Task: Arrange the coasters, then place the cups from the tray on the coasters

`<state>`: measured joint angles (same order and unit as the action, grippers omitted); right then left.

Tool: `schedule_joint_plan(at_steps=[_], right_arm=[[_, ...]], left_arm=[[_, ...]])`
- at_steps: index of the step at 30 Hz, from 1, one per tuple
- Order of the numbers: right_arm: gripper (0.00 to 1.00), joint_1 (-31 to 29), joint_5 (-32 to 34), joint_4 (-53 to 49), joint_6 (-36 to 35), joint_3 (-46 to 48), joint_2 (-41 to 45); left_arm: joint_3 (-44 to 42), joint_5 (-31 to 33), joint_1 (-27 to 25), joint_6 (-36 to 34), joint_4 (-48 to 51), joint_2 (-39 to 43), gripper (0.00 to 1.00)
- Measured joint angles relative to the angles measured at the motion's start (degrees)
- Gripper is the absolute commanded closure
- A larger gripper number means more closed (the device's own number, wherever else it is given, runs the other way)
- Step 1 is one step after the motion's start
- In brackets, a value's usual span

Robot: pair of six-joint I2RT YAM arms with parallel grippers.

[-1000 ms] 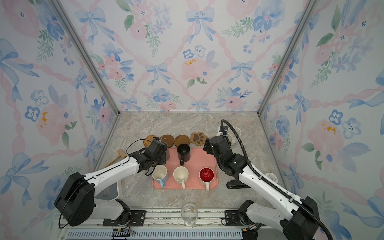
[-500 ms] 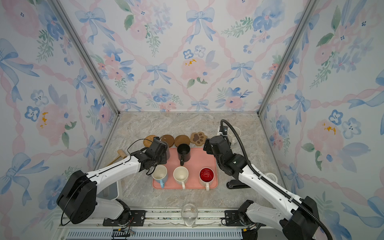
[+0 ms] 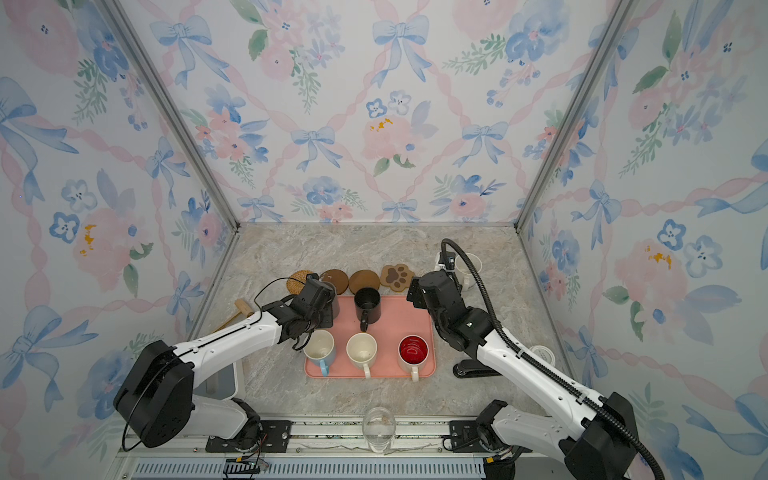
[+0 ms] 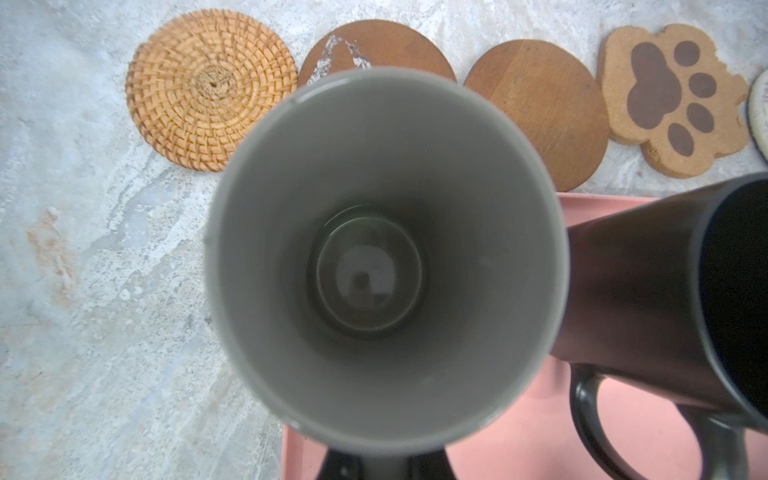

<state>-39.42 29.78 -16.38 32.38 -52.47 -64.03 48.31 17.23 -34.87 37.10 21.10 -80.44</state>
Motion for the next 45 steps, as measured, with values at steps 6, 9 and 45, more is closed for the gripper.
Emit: schedule_joint_plan(at_steps=[6, 9, 45], right_arm=[[0.13, 0.0, 0.0, 0.0, 0.0, 0.0, -0.1], [0.13, 0.0, 0.0, 0.0, 0.0, 0.0, -0.5], [0.13, 0.1, -1.1, 0.2, 0.0, 0.0, -2.8]], left_arm=[[0.0, 1.0, -0.4, 0.0, 0.1, 0.0, 1.00], [0.0, 1.6, -0.6, 0.0, 0.3, 0.2, 1.00], [5.9, 2.8, 7.2, -4.1, 2.6, 3.0, 1.00]])
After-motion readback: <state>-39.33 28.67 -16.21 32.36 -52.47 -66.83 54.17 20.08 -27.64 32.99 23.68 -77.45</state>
